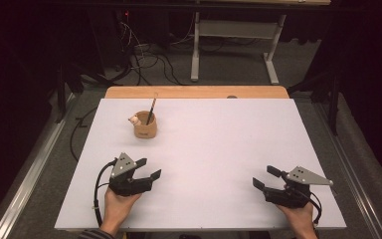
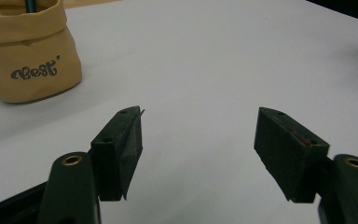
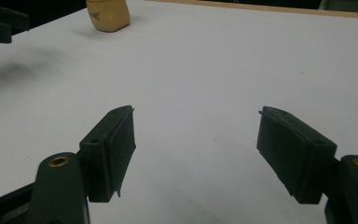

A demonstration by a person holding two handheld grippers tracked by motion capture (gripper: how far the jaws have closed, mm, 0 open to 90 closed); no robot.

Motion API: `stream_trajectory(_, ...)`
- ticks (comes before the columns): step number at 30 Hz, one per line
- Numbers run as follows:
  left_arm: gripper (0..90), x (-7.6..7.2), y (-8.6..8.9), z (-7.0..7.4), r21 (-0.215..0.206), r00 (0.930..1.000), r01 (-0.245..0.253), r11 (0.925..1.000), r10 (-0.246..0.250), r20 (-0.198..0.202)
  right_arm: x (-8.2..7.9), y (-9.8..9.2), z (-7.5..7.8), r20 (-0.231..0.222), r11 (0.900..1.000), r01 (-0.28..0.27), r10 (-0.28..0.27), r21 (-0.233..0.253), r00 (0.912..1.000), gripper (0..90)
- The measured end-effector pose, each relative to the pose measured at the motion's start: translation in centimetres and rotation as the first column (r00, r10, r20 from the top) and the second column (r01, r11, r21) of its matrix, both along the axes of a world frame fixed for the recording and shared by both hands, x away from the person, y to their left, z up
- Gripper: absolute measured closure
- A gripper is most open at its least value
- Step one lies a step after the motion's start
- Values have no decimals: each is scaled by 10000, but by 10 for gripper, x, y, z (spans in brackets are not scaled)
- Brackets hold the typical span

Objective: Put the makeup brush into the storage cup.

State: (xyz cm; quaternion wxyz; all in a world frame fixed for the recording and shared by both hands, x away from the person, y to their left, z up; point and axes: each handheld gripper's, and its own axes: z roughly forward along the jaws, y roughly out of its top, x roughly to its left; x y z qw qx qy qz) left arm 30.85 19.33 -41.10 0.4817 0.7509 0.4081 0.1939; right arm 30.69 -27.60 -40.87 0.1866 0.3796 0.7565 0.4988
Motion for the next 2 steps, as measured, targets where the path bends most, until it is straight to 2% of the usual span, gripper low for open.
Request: stream_trajectory(2,330,0,0,0,-7,10000,-15,10000,15,5,0,0,0,18,10000,-16,16,-10,10000,297)
